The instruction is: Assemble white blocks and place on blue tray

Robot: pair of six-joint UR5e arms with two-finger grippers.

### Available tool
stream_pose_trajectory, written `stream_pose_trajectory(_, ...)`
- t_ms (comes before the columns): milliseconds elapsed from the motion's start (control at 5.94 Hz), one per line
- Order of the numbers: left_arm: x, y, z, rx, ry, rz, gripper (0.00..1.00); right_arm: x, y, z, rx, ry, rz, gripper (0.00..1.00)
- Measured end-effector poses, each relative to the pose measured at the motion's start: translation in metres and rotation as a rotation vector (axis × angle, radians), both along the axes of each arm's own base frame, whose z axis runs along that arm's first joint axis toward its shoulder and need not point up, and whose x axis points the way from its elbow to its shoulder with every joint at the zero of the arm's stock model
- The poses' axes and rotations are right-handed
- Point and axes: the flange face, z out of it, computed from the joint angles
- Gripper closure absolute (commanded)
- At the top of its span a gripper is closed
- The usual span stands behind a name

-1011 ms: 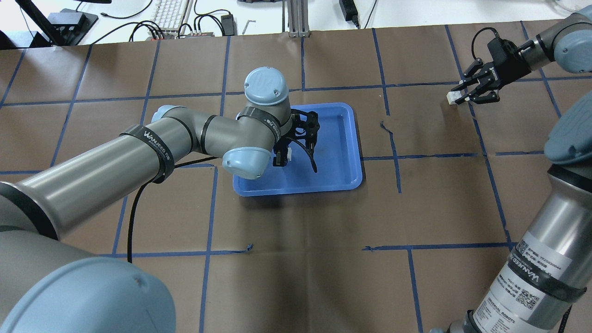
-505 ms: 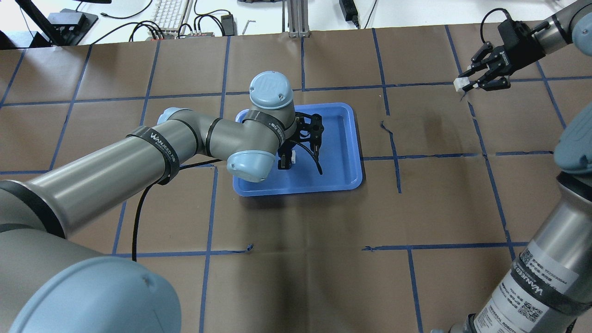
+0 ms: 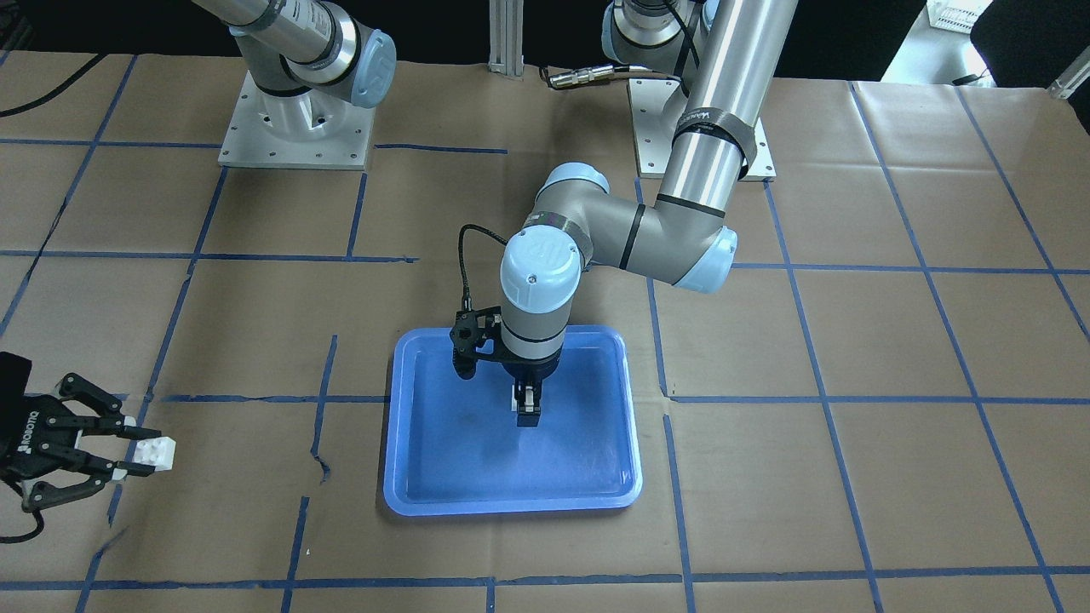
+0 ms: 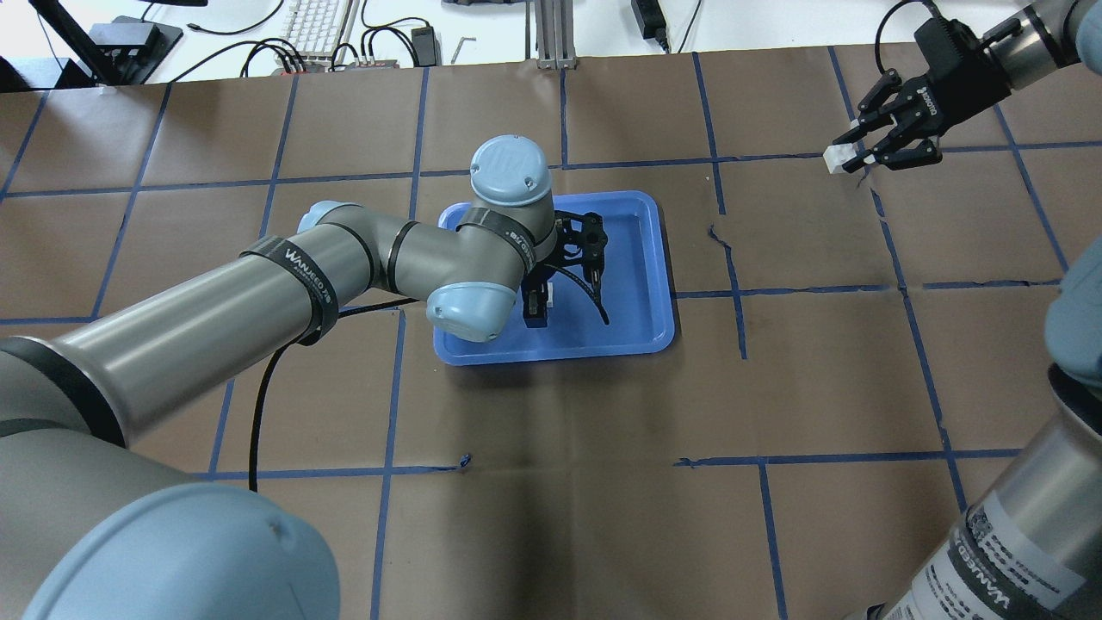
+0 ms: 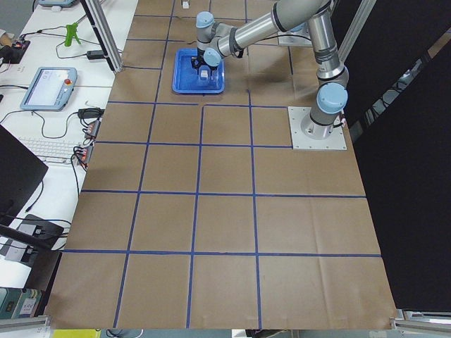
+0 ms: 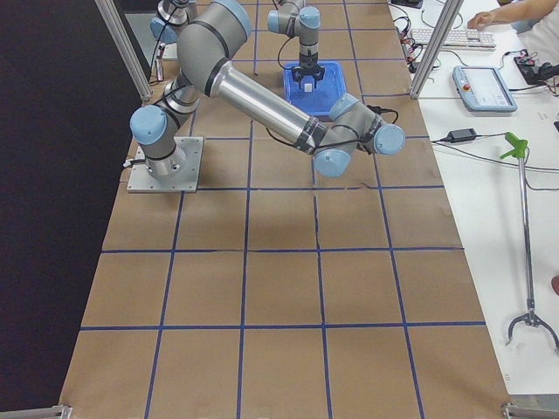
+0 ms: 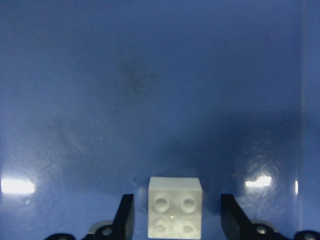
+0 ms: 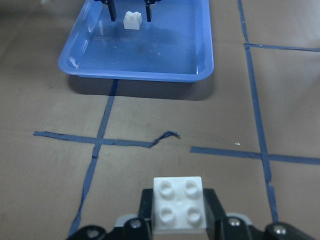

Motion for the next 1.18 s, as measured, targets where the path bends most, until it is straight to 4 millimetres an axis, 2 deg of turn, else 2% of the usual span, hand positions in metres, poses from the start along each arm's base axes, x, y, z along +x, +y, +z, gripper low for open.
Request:
stream_pose_trajectory(168,0.007,-0.002,0.016,-0.002,0.007,0.012,0.03,0.028,0.016,-0.004,0.007,-0.003,0.02,0.66)
stream_pose_trajectory(337,0.032,-0.004,0.05,0.023,0.01,0.05,0.03,0.054,0.028,-0.012,0.009,-0.023,0.008,0.66)
stream_pose_trajectory(505,0.064,0.001,0.092,0.067,0.009,0.1,0.03,0.077,0.038,-0.026,0.007,-0.044,-0.02,0.66)
stream_pose_trajectory(842,0.109,0.034,0.175,0.166,-0.004,0.169,0.03,0.141,0.052,-0.055,-0.005,-0.036,-0.056,0.66)
stream_pose_trajectory(1011,0.125,0.059,0.211,0.192,-0.012,0.194,0.03,0.183,0.061,-0.067,-0.01,-0.02,-0.078,0.66)
stream_pose_trajectory(1179,0.134,0.076,0.235,0.189,-0.015,0.213,0.03,0.228,0.071,-0.074,-0.024,-0.004,-0.117,0.66)
